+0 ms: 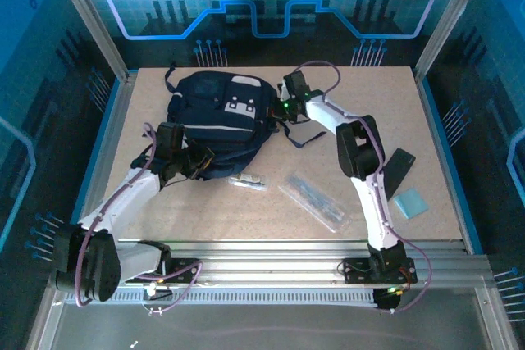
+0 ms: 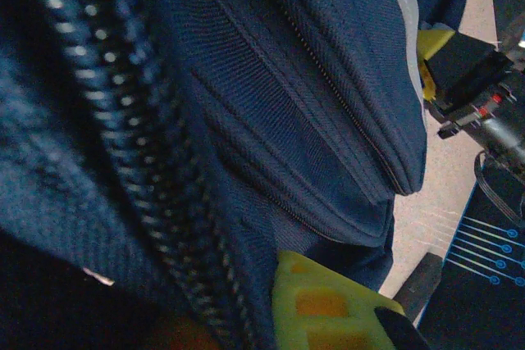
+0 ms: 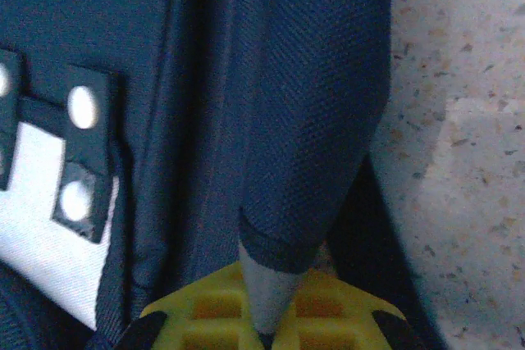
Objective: Pack books, pencil case, and school supplies into a backpack
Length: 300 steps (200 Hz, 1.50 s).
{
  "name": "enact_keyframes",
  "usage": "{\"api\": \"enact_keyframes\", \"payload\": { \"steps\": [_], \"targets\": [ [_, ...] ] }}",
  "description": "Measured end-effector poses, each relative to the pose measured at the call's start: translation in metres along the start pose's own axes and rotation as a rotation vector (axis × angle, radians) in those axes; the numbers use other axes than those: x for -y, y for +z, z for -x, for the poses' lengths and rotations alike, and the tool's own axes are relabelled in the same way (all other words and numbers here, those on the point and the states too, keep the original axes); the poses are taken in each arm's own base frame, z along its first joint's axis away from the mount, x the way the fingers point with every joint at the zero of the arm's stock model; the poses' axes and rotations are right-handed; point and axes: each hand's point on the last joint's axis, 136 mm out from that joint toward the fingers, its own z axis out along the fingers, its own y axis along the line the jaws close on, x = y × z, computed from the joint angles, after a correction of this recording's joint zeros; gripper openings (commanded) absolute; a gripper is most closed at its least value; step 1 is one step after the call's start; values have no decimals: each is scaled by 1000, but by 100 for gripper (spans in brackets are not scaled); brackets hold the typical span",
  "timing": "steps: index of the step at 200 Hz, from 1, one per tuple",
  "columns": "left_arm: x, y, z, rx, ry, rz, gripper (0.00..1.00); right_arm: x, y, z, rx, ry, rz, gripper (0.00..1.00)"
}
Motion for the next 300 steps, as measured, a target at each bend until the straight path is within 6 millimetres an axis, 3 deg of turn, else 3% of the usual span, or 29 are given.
{"api": "enact_keyframes", "payload": {
  "steps": [32, 53, 71, 78, 86, 92, 99, 103, 117, 158, 182, 199, 231, 255, 273, 300],
  "targets": [
    [-10, 5, 12, 16, -7, 23, 0, 23, -41, -28, 32, 35, -55, 0],
    [-15, 22, 21, 7, -6, 51, 0, 39, -76, -47, 60, 71, -97, 0],
    [-6, 41, 33, -5, 9, 62, 5, 49, -97, -62, 86, 98, -126, 0],
    [-2, 47, 39, -4, 13, 62, 16, 51, -102, -67, 93, 107, -136, 1],
    [4, 55, 46, -2, 27, 60, 39, 56, -106, -74, 95, 122, -150, 12],
    [9, 61, 54, 8, 32, 54, 59, 58, -107, -78, 95, 130, -157, 31],
    [15, 65, 62, 20, 33, 46, 72, 60, -108, -82, 90, 137, -163, 54],
    [20, 67, 67, 27, 34, 40, 79, 62, -108, -86, 81, 143, -166, 62],
    [32, 70, 81, 50, 46, 18, 97, 64, -108, -96, 51, 145, -179, 70],
    [48, 49, 92, 117, 118, 8, 98, 66, -128, -111, -14, 80, -244, 71],
    [60, 27, 86, 146, 160, -22, 98, 54, -149, -108, -24, 14, -242, 69],
    [72, 23, 75, 137, 190, -47, 98, 40, -159, -100, -18, -35, -221, 68],
    [81, 48, 38, 39, 233, -56, 98, 1, -159, -89, -23, -122, -118, 65],
    [75, 74, 23, -16, 221, -41, 98, -19, -142, -80, -41, -159, -51, 64],
    [68, 90, 20, -30, 198, -31, 98, -20, -124, -78, -62, -162, -34, 65],
    [54, 106, 19, -38, 171, -12, 97, -5, -94, -81, -105, -144, -55, 65]
  ]
}}
